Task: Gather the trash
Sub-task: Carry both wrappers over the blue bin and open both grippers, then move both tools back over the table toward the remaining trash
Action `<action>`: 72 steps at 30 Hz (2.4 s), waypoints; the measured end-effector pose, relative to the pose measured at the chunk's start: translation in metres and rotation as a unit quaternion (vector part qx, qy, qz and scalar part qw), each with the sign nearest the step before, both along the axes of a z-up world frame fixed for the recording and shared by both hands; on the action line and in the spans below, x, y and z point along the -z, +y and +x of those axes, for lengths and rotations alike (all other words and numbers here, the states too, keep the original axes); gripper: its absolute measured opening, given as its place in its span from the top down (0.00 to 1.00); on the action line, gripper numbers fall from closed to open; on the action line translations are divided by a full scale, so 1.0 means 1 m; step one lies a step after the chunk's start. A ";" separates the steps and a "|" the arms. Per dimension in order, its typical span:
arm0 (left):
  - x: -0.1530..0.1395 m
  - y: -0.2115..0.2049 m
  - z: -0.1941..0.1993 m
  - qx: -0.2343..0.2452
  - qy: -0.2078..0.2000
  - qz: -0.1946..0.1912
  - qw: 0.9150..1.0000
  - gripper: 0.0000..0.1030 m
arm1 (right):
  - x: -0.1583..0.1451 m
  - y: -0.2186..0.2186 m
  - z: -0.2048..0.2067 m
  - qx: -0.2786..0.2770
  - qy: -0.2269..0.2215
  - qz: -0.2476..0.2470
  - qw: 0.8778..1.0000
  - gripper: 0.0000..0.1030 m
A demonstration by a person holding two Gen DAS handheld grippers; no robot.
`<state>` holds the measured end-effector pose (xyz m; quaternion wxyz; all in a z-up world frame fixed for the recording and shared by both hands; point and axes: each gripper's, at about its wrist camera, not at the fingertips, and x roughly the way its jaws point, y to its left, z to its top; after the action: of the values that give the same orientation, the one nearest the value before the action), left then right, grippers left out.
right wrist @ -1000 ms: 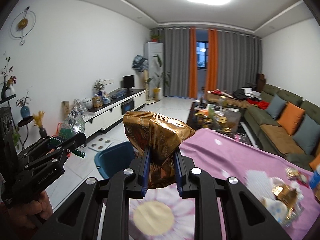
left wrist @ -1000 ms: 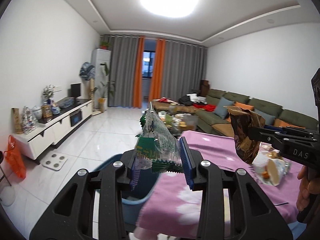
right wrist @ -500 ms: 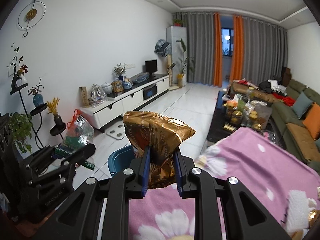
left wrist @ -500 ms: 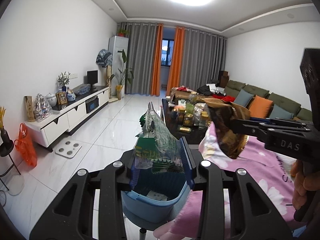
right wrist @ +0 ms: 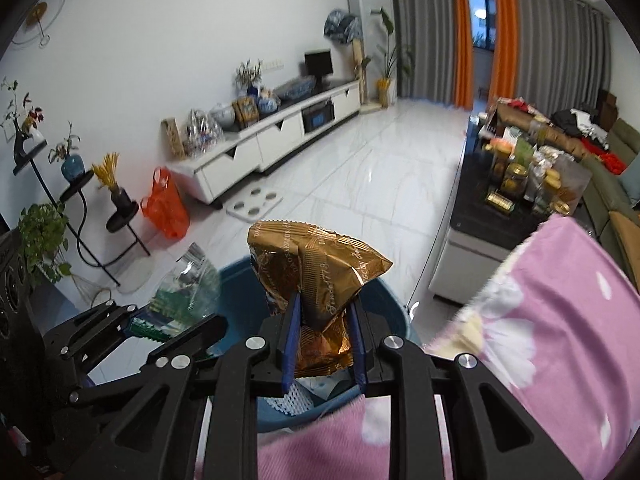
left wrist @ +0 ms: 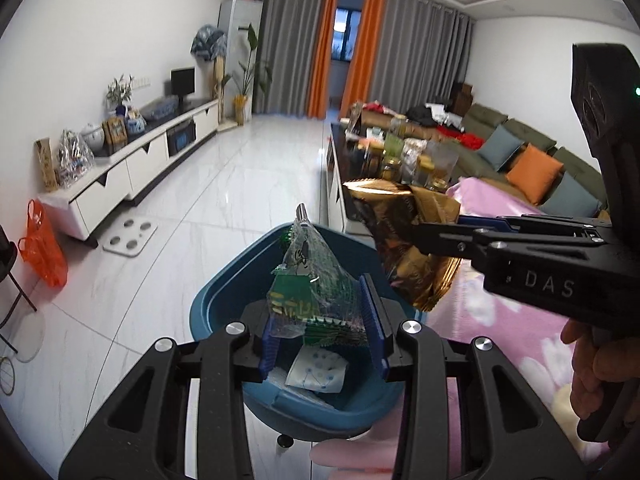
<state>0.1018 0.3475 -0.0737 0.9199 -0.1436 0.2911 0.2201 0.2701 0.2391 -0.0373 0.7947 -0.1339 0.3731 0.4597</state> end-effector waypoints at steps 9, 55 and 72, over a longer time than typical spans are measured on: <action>0.053 0.047 0.065 0.004 0.065 -0.026 0.998 0.64 | 0.033 0.036 0.022 -0.008 0.035 -0.064 0.997 0.79; -0.044 -0.055 0.004 -0.005 0.019 0.059 0.998 0.06 | -0.041 -0.159 -0.038 0.113 -0.070 0.063 0.989 0.13; -0.089 -0.190 -0.053 0.108 -0.045 0.054 0.992 0.06 | -0.053 -0.302 -0.124 0.233 -0.150 0.116 0.954 0.07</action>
<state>0.0491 0.1574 0.0150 0.9568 -0.0711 0.2509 0.1283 0.1465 -0.0628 0.0152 0.9367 -0.0176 0.2142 0.2764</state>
